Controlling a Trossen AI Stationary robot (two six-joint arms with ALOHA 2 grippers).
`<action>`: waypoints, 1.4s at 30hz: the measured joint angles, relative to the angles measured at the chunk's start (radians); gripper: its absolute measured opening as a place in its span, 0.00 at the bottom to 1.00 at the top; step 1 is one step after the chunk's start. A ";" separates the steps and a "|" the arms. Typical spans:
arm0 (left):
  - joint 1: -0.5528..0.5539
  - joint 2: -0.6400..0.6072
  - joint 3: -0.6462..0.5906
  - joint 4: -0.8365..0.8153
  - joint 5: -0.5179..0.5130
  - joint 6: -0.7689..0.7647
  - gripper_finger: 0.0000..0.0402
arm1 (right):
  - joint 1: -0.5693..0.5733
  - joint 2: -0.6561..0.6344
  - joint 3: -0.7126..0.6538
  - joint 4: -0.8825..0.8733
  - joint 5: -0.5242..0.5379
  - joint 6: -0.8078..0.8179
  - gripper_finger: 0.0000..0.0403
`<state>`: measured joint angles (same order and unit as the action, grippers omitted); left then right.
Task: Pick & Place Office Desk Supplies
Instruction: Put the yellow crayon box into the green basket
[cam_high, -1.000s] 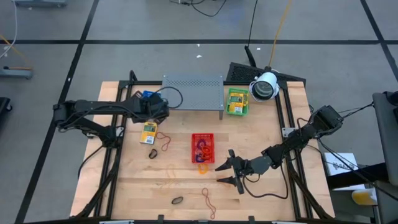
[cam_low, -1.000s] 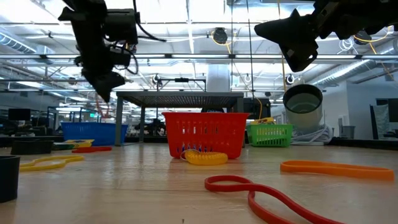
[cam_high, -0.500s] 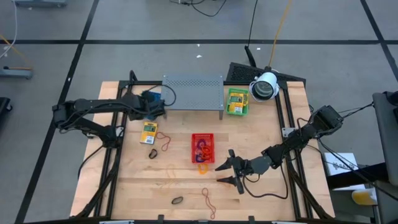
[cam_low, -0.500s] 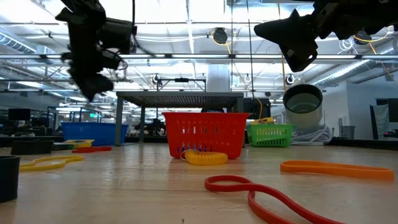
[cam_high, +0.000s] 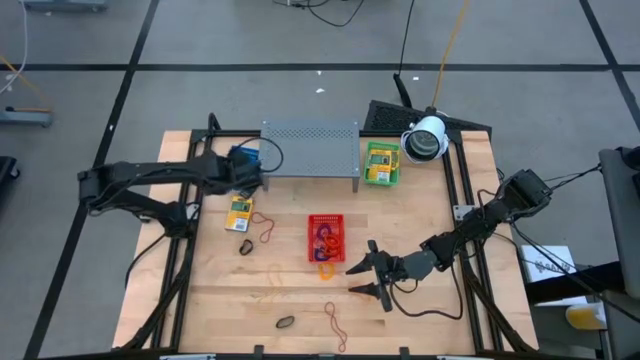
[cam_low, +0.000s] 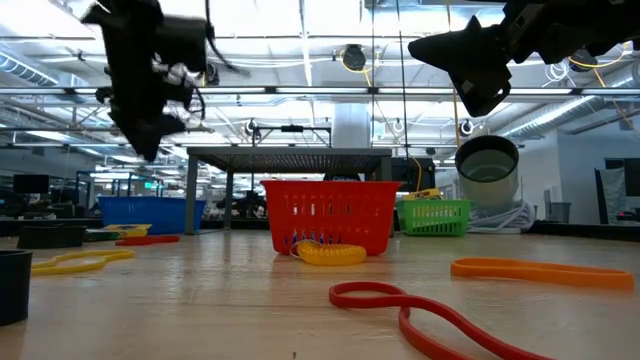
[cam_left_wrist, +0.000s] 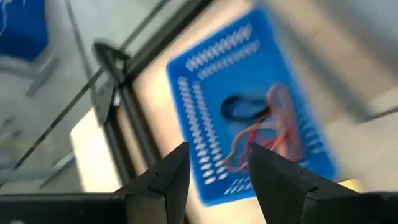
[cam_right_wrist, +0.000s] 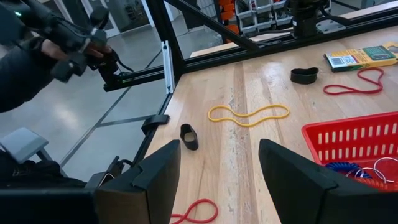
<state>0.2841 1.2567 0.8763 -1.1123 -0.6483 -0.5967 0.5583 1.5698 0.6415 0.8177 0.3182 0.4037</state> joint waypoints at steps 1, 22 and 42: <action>-0.016 -0.020 0.001 -0.001 0.002 -0.013 0.42 | 0.000 0.000 0.000 0.000 0.000 0.000 0.52; -0.933 -0.222 -0.042 0.014 -0.060 -0.624 0.42 | -0.002 0.000 0.000 0.015 -0.006 -0.001 0.52; -1.210 -0.216 -0.303 0.010 -0.204 -1.289 0.42 | -0.008 0.000 0.000 0.017 -0.006 0.010 0.52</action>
<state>-0.9254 1.0405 0.5730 -1.1025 -0.8525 -1.8859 0.5505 1.5700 0.6415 0.8343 0.3120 0.4142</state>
